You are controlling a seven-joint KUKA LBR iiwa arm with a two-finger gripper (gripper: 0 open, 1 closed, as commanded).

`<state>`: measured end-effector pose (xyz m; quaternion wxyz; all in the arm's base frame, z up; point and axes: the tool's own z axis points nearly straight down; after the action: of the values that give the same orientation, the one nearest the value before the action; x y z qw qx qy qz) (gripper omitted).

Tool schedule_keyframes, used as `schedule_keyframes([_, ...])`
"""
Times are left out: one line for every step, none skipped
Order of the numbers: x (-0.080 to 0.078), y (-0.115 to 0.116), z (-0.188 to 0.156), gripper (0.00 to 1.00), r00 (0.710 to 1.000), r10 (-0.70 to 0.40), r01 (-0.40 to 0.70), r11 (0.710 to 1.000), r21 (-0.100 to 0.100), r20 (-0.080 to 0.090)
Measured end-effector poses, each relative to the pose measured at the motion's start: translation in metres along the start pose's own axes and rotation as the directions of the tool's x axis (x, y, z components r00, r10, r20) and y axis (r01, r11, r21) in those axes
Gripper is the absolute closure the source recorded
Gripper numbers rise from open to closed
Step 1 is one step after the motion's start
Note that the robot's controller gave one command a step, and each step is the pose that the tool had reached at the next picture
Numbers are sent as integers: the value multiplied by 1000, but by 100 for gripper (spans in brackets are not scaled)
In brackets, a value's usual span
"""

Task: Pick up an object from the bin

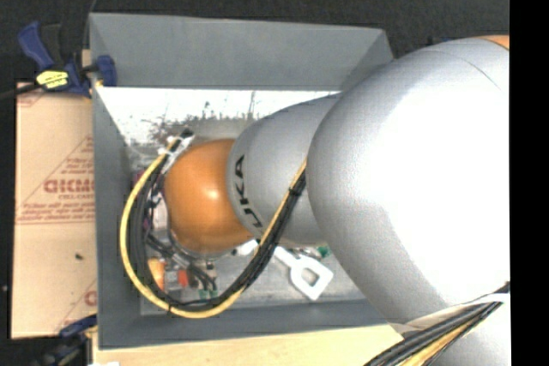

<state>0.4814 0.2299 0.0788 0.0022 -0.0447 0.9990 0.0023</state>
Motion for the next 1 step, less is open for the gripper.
schedule_keyframes([0,0,-12,100,1000,2,-2,1000,-1,1])
